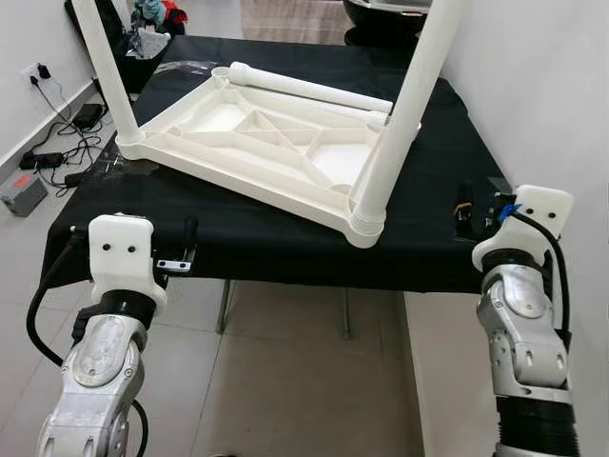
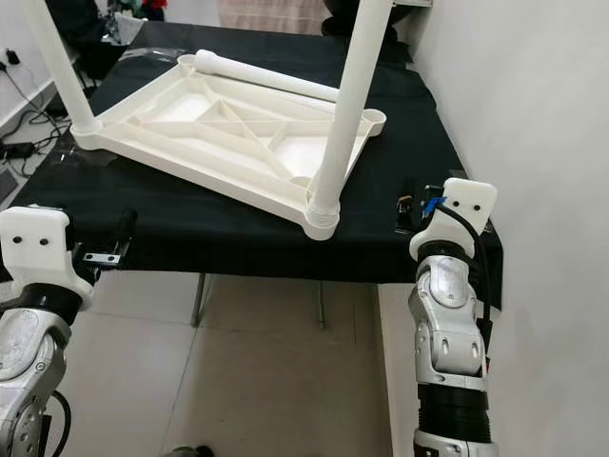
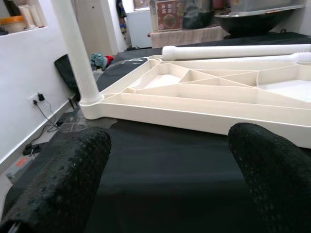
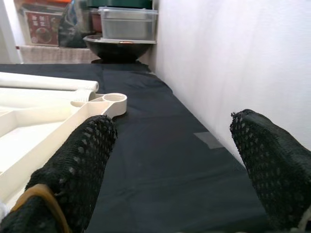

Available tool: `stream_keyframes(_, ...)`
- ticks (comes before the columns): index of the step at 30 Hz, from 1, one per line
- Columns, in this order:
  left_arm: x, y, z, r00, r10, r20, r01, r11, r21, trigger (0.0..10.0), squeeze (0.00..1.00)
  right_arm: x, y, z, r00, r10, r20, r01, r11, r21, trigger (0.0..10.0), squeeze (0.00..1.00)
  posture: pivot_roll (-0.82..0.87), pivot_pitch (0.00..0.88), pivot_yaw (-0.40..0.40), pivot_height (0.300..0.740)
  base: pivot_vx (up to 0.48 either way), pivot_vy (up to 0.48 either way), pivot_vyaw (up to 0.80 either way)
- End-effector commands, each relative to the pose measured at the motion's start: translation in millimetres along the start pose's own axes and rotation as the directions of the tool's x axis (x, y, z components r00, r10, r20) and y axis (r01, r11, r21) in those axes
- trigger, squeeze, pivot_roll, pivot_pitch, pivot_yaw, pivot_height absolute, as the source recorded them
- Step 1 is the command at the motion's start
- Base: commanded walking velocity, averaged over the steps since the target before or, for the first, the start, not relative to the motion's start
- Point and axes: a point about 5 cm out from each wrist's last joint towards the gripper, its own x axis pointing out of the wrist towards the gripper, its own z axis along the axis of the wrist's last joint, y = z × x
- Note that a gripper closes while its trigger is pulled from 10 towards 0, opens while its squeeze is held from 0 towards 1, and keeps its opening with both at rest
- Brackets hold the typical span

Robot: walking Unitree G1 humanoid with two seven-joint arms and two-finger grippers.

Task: Building children table

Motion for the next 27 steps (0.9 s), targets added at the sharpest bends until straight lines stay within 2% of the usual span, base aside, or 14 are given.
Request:
stream_keyframes(1,-0.4,-4.2,-2.9,1.000,-0.021,-0.021,0.021,1.000,-0.008,10.0,0.00,0.9,-4.3,0.5,1.000,-0.021,0.011,0.021,1.000,-0.010,10.0,0.00,0.10,0.176,-0.107,0.740,0.285,0.000,0.00)
stream_keyframes(12,-2.0,-10.4,-5.6,0.999,-0.032,-0.044,0.029,0.997,-0.069,10.0,0.00,-0.1,-1.2,-4.8,1.000,-0.020,-0.005,0.020,1.000,0.003,10.0,0.00,0.10,0.174,-0.106,0.740,0.327,0.000,0.00)
stream_keyframes(27,-1.2,-11.4,-8.0,0.998,-0.040,-0.053,0.037,0.998,-0.058,10.0,0.00,2.1,-5.4,-4.9,0.999,-0.040,-0.009,0.040,0.999,-0.001,10.0,0.00,0.09,0.175,-0.105,0.740,0.346,0.000,0.00)
